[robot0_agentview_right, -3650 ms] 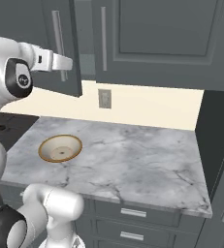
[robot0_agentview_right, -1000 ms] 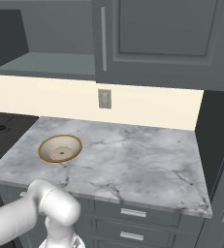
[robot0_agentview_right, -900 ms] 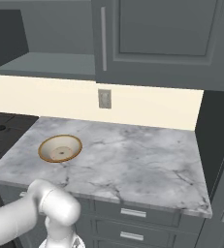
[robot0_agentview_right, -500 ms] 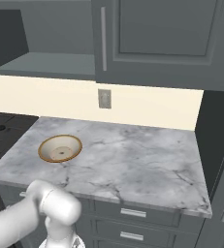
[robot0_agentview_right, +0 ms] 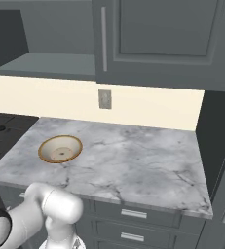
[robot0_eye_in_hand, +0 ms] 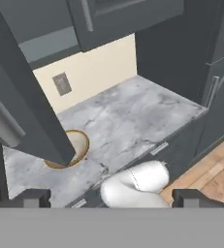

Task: Open the cabinet and setup a tea strainer by placing it in the bowl upright.

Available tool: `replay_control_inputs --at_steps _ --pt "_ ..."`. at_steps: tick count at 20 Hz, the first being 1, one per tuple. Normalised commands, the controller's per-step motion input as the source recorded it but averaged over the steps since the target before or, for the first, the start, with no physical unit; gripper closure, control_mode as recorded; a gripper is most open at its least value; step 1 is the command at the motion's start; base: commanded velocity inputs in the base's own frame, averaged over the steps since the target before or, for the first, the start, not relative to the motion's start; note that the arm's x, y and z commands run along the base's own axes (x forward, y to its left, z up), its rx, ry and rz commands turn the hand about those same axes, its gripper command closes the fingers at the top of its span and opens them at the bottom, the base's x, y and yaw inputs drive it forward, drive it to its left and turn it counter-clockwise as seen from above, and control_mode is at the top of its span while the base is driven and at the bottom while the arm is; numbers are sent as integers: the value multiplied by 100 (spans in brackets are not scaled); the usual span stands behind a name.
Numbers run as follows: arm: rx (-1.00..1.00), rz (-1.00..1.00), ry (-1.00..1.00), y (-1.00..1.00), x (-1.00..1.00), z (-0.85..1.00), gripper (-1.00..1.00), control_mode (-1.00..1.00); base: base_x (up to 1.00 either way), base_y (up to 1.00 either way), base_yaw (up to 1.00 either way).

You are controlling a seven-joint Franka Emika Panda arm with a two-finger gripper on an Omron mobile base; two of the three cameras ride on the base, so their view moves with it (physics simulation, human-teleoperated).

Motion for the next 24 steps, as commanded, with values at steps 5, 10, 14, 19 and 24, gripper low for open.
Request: replay_control_inputs --at_steps 5,10,14,19,24 --pt "31 15 12 -36 -11 0 -100 -100 0 0 0" --pt "34 8 22 -44 -8 0 -100 -100 0 0 0" --pt "57 19 14 -61 0 -3 -100 -100 0 0 0" --pt "52 19 19 -44 0 -2 -100 -100 0 0 0" --pt "30 2 39 -26 -1 -1 -100 -100 0 0 0"
